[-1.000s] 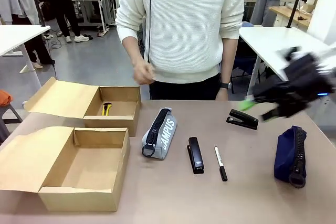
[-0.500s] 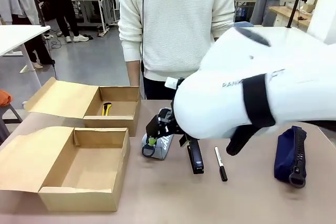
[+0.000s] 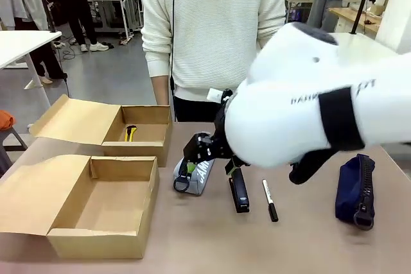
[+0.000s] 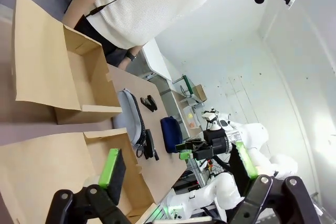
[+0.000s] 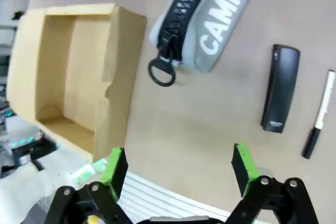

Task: Place items inside the box.
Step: Pick up a Pencil pouch or Stapler and place it inside the Mailer Box closest to the robot.

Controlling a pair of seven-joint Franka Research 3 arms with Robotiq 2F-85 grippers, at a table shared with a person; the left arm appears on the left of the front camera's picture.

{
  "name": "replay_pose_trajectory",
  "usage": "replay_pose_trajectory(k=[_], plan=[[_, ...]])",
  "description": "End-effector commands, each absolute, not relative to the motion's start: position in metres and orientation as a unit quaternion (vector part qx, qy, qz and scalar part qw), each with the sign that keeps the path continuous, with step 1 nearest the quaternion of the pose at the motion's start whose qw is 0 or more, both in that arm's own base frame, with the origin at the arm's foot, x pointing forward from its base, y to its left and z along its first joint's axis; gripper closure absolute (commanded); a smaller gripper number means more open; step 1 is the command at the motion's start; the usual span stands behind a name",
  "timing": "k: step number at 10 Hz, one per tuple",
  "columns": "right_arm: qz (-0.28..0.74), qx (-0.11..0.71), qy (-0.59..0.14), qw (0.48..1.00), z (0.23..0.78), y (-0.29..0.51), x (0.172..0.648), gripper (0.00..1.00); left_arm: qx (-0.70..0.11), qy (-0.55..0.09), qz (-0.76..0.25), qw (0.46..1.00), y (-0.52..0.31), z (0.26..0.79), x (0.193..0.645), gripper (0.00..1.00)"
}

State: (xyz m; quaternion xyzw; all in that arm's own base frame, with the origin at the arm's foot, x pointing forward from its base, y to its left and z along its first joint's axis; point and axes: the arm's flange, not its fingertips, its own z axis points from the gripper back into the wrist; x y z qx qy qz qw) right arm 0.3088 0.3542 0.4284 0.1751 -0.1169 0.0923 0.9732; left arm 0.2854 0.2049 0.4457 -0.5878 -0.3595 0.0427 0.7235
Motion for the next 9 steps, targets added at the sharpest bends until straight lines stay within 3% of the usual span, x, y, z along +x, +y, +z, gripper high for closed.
replay_pose_trajectory(k=[1, 4, 9], plan=[[0.044, 0.091, -0.087, 0.991, 0.441, 0.413, 0.344, 0.00, -0.591, -0.371, 0.036, 0.715, 0.204, 0.447, 0.285, 0.00], [-0.030, 0.017, -0.048, 0.998, 0.437, 0.469, 0.406, 0.00, -0.591, -0.371, 0.036, 0.715, 0.204, 0.447, 0.285, 0.00], [-0.139, 0.004, -0.037, 0.990, 0.384, 0.483, 0.453, 0.00, -0.591, -0.371, 0.036, 0.715, 0.204, 0.447, 0.285, 0.00]])
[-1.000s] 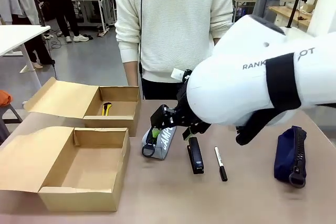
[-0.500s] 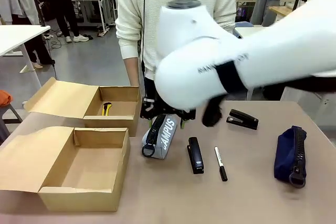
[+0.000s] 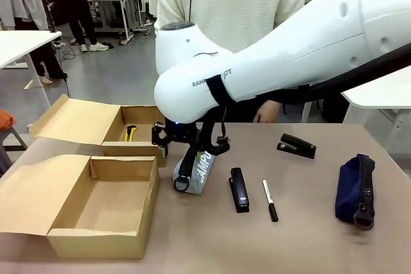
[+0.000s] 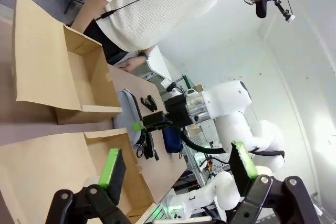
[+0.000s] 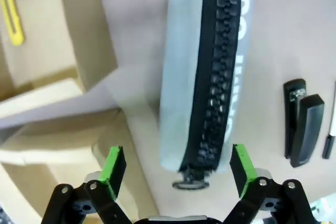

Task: Place items inside the box.
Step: Pick up a Pencil pouch or Stapler and place it inside the Mailer Box closest to the robot.

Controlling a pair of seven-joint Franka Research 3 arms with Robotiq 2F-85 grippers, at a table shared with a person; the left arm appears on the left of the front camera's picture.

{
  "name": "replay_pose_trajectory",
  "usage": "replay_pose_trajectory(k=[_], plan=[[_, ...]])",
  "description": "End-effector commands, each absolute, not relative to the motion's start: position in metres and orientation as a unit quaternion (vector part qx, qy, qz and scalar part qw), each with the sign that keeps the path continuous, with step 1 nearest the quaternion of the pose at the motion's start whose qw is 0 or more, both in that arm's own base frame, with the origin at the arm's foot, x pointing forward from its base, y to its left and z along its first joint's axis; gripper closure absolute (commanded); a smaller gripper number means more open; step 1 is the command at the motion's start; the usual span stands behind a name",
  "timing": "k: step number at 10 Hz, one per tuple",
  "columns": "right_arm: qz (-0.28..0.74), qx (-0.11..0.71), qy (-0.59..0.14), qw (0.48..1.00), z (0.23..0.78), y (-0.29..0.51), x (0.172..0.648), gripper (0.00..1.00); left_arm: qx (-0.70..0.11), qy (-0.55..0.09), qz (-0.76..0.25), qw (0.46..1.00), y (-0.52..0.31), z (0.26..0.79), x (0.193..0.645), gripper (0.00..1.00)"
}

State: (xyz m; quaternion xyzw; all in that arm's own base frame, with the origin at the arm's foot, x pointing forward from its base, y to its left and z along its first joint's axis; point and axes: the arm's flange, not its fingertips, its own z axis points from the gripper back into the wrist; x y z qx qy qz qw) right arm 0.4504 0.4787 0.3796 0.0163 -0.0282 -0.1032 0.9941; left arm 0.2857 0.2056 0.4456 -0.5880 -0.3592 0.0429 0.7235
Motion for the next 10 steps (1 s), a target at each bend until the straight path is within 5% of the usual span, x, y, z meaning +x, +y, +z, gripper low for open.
replay_pose_trajectory(k=[1, 4, 5, 6, 7, 8, 9, 10], plan=[[-0.148, 0.003, -0.029, 0.989, 0.377, 0.478, 0.455, 0.00, -0.591, -0.371, 0.036, 0.715, 0.204, 0.447, 0.285, 0.00], [-0.169, 0.009, -0.033, 0.985, 0.367, 0.464, 0.453, 0.00, -0.591, -0.371, 0.036, 0.715, 0.204, 0.447, 0.285, 0.00], [-0.166, 0.003, -0.029, 0.986, 0.363, 0.463, 0.453, 0.60, -0.591, -0.371, 0.036, 0.715, 0.204, 0.447, 0.285, 0.00], [-0.166, 0.001, -0.037, 0.985, 0.360, 0.463, 0.453, 0.60, -0.591, -0.371, 0.036, 0.715, 0.204, 0.447, 0.285, 0.00], [-0.170, -0.001, -0.040, 0.985, 0.358, 0.462, 0.453, 1.00, -0.591, -0.371, 0.036, 0.715, 0.204, 0.447, 0.285, 0.00], [-0.171, -0.002, -0.039, 0.984, 0.356, 0.461, 0.453, 0.65, -0.591, -0.371, 0.036, 0.715, 0.204, 0.447, 0.285, 0.00], [-0.173, -0.003, -0.038, 0.984, 0.355, 0.460, 0.454, 1.00, -0.591, -0.371, 0.036, 0.715, 0.204, 0.447, 0.285, 0.00], [-0.172, -0.003, -0.035, 0.984, 0.354, 0.458, 0.453, 1.00, -0.591, -0.371, 0.036, 0.715, 0.204, 0.447, 0.285, 0.00]])
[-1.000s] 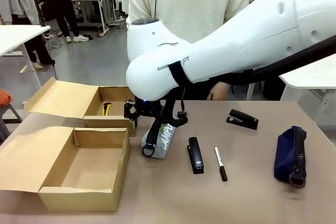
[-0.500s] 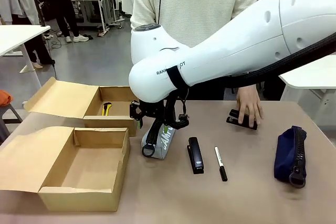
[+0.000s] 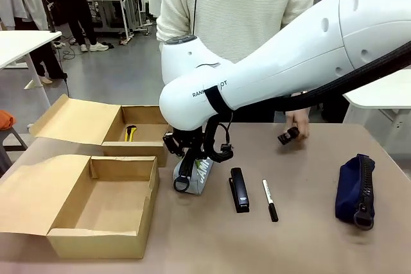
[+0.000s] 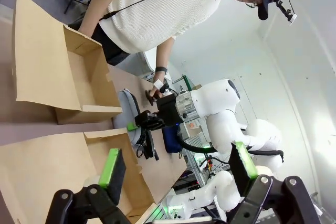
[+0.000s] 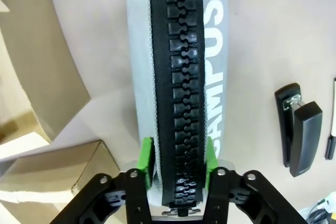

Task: Place items inside the box.
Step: Pick up a Pencil pouch or Stapler and place it inside the Mailer Box closest to the robot.

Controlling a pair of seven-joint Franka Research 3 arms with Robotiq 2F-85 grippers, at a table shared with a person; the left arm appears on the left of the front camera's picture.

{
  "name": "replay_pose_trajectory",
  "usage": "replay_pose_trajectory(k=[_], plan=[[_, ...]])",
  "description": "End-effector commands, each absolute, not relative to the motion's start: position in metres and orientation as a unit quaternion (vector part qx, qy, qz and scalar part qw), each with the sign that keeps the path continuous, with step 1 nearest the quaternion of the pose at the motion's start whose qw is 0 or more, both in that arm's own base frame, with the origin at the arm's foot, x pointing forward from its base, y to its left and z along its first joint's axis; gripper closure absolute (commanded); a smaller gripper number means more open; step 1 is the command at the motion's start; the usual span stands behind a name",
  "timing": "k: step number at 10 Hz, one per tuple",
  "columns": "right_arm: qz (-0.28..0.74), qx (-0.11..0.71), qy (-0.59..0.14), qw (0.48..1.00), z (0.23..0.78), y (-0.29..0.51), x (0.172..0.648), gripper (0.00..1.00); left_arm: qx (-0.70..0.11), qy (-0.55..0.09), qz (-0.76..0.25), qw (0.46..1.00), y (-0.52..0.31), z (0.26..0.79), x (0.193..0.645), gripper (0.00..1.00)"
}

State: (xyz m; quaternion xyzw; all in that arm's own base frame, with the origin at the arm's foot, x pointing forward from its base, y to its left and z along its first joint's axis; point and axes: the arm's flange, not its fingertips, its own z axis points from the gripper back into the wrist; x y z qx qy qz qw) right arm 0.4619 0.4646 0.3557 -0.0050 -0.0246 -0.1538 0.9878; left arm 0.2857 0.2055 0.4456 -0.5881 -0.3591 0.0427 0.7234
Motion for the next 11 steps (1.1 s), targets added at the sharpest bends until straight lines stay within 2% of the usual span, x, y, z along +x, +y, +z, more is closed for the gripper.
replay_pose_trajectory(k=[1, 6, 8, 9, 10, 11], plan=[[-0.171, -0.002, -0.031, 0.985, 0.354, 0.458, 0.452, 1.00, -0.591, -0.371, 0.036, 0.715, 0.204, 0.447, 0.285, 0.00], [-0.132, -0.011, -0.017, 0.991, 0.376, 0.456, 0.426, 1.00, -0.591, -0.371, 0.036, 0.715, 0.204, 0.447, 0.285, 0.00], [-0.047, 0.001, 0.052, 0.998, 0.419, 0.437, 0.367, 1.00, -0.591, -0.371, 0.036, 0.715, 0.204, 0.447, 0.285, 0.00], [-0.007, 0.005, 0.066, 0.998, 0.446, 0.423, 0.323, 1.00, -0.591, -0.371, 0.036, 0.715, 0.204, 0.447, 0.285, 0.00], [-0.021, -0.010, 0.077, 0.997, 0.464, 0.407, 0.276, 1.00, -0.591, -0.371, 0.036, 0.715, 0.204, 0.447, 0.285, 0.00], [0.026, -0.028, 0.063, 0.997, 0.470, 0.391, 0.227, 1.00, -0.591, -0.371, 0.036, 0.715, 0.204, 0.447, 0.285, 0.00]])
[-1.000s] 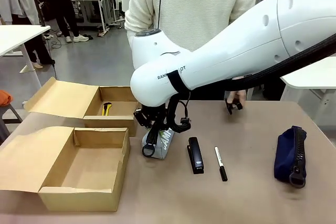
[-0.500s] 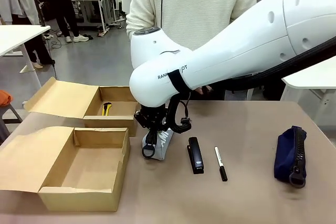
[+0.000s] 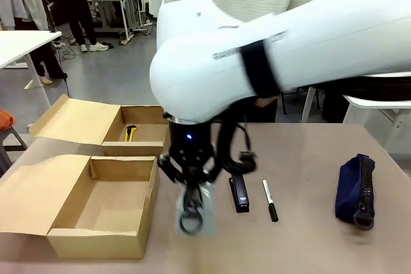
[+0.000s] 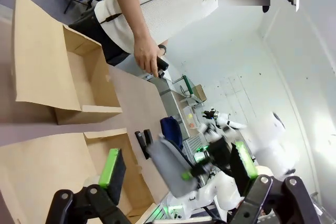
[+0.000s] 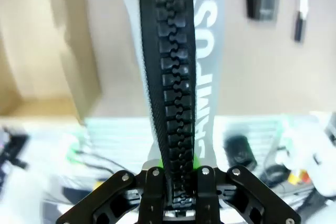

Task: Place items inside the box.
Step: Pick up a Pencil pouch or Stapler and place it inside the Mailer Box closest to the robot.

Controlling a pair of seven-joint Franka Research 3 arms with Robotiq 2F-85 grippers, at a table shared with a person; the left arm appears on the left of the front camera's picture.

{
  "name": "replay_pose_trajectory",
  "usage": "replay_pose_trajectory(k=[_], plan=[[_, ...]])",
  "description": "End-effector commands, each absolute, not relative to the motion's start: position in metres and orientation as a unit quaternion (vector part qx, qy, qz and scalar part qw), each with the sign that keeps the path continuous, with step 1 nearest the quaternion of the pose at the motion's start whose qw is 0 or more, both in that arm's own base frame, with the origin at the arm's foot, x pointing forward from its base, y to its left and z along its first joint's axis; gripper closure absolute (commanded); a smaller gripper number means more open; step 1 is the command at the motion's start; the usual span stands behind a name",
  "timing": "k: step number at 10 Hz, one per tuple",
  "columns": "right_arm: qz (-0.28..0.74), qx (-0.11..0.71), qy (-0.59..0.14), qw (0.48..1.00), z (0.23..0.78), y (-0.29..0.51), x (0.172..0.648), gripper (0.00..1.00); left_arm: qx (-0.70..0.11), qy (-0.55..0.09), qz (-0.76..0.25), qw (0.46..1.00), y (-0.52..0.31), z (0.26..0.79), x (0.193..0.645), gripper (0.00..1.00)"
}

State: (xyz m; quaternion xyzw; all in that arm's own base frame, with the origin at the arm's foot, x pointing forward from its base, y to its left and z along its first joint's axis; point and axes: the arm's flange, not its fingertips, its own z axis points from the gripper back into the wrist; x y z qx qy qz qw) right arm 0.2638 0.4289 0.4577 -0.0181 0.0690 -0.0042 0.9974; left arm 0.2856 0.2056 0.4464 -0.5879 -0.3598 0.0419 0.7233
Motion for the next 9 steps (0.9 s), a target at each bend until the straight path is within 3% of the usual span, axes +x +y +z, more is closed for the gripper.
replay_pose_trajectory(k=[1, 2, 3, 6, 7, 9], plan=[[0.051, -0.032, 0.043, 0.997, 0.468, 0.376, 0.197, 1.00, -0.591, -0.371, 0.036, 0.715, 0.204, 0.447, 0.285, 0.00], [0.038, -0.010, 0.015, 0.999, 0.465, 0.367, 0.185, 1.00, -0.591, -0.371, 0.036, 0.715, 0.204, 0.447, 0.285, 0.00], [0.018, -0.037, 0.062, 0.997, 0.466, 0.407, 0.217, 1.00, -0.591, -0.371, 0.036, 0.715, 0.204, 0.447, 0.285, 0.00], [0.018, -0.037, 0.062, 0.997, 0.466, 0.407, 0.217, 1.00, -0.591, -0.371, 0.036, 0.715, 0.204, 0.447, 0.285, 0.00], [0.011, -0.045, 0.049, 0.998, 0.464, 0.391, 0.203, 0.90, -0.591, -0.371, 0.036, 0.715, 0.204, 0.447, 0.285, 0.00], [0.026, -0.021, 0.055, 0.998, 0.463, 0.395, 0.216, 0.90, -0.591, -0.371, 0.036, 0.715, 0.204, 0.447, 0.285, 0.00]])
